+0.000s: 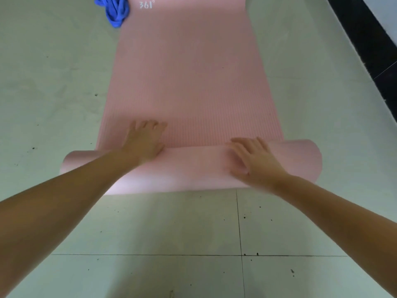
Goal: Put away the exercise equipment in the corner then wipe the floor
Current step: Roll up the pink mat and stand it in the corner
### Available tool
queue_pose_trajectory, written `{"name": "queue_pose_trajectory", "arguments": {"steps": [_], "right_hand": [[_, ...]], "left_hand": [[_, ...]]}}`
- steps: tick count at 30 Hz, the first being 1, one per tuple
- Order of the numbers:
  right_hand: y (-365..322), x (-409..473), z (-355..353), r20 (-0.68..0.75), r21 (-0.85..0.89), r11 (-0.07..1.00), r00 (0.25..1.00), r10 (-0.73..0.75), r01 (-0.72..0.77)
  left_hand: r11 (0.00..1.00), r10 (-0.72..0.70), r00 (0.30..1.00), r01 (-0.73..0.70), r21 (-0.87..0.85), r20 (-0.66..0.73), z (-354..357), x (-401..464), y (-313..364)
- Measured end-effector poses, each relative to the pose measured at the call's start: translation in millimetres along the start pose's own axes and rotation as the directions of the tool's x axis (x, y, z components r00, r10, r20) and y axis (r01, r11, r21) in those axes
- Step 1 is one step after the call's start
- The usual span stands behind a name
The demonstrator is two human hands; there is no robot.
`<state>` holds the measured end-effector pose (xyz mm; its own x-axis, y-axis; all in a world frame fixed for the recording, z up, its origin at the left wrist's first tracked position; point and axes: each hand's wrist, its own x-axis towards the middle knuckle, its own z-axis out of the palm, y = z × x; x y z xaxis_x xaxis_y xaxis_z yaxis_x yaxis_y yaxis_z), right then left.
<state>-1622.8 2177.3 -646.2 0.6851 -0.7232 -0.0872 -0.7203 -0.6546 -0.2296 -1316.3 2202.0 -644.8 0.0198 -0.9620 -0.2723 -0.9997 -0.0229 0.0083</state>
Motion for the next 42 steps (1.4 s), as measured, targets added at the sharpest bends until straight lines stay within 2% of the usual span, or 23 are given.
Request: {"name": "queue_pose_trajectory", "arguments": {"steps": [1, 3, 4, 6, 7, 8, 11, 18, 21, 25, 28, 31, 33, 35, 36, 37, 39, 41, 42], "right_hand": [[-4.0, -4.2, 7.3, 0.029, -0.101, 0.993, 0.998, -0.060, 0.062], [-9.1, -4.1, 18.3, 0.133, -0.268, 0.954, 0.986, -0.101, 0.133], [-8.8, 0.8, 18.9, 0.189, -0.303, 0.943, 0.979, -0.078, 0.133], [-6.9, 17.6, 12.7, 0.273, -0.302, 0.951, 0.962, 0.013, 0.073], [-6.6, 26.6, 7.8, 0.301, -0.302, 0.952, 0.952, 0.050, 0.046], [-6.5, 35.1, 3.9, 0.321, -0.305, 0.952, 0.945, 0.068, 0.035], [-3.7, 52.6, -3.9, 0.334, -0.267, 0.962, 0.942, 0.035, 0.059], [-7.6, 66.7, -28.7, 0.303, -0.134, 0.990, 0.953, -0.004, 0.047], [-20.4, 43.0, -29.3, 0.385, -0.125, 0.989, 0.923, -0.022, 0.076], [-39.6, 5.6, -26.5, 0.495, -0.088, 0.992, 0.868, -0.032, 0.087], [-50.5, -8.2, -16.5, 0.602, -0.019, 0.998, 0.797, -0.042, 0.067], [-51.6, -7.8, -14.7, 0.706, 0.139, 0.988, 0.706, -0.055, -0.062], [-44.1, -2.0, -14.9, 0.743, 0.207, 0.968, 0.666, -0.062, -0.141], [-32.7, 4.8, -12.6, 0.724, 0.213, 0.961, 0.689, -0.033, -0.177], [-25.2, 9.2, -12.5, 0.676, 0.202, 0.957, 0.737, 0.016, -0.206], [-17.1, 13.4, -14.1, 0.598, 0.181, 0.954, 0.796, 0.087, -0.241], [-6.1, 17.7, -20.6, 0.340, 0.065, 0.968, 0.917, 0.209, -0.244], [-8.9, 15.6, -26.6, 0.120, -0.013, 0.986, 0.979, 0.166, -0.165], [-16.3, 12.0, -26.9, 0.119, -0.013, 0.994, 0.986, 0.112, -0.112]], "left_hand": [[0.995, 0.063, 0.992, -0.055, 0.080, -0.111, -0.6, 1.1, 5.4], [0.964, 0.263, 0.899, -0.234, 0.125, -0.349, 0.5, -2.2, 21.5], [0.945, 0.328, 0.875, -0.303, 0.124, -0.357, 1.1, -7.9, 33.4], [0.953, 0.295, 0.953, -0.288, 0.096, -0.064, 6.2, -24.7, 57.8], [0.958, 0.241, 0.966, -0.252, 0.137, 0.088, 13.3, -30.3, 65.3], [0.958, 0.197, 0.964, -0.228, 0.175, 0.178, 17.9, -33.1, 69.6], [0.957, 0.171, 0.972, -0.203, 0.205, 0.163, 21.9, -23.3, 68.3], [0.965, 0.247, 0.968, -0.250, 0.084, 0.047, 8.0, -13.6, 53.0], [0.951, 0.300, 0.952, -0.303, 0.065, 0.055, 13.9, -39.2, 57.3], [0.926, 0.375, 0.909, -0.378, -0.020, 0.180, 24.1, -77.7, 62.5], [0.912, 0.409, 0.845, -0.377, -0.158, 0.345, 21.8, -94.2, 59.2], [0.905, 0.419, 0.766, -0.311, -0.290, 0.488, 17.4, -91.0, 55.1], [0.894, 0.438, 0.736, -0.295, -0.337, 0.516, 14.1, -78.8, 53.9], [0.894, 0.441, 0.733, -0.308, -0.326, 0.518, 8.0, -61.4, 46.6], [0.899, 0.431, 0.754, -0.315, -0.302, 0.496, 3.1, -51.5, 39.9], [0.913, 0.400, 0.797, -0.304, -0.272, 0.452, -1.9, -41.3, 31.5], [0.958, 0.265, 0.911, -0.212, -0.194, 0.314, -7.3, -21.2, 15.3], [0.990, 0.104, 0.983, -0.087, -0.114, 0.154, -5.1, -5.9, 8.1], [0.997, 0.043, 0.995, -0.037, -0.072, 0.086, -2.4, -0.5, 9.0]]}}
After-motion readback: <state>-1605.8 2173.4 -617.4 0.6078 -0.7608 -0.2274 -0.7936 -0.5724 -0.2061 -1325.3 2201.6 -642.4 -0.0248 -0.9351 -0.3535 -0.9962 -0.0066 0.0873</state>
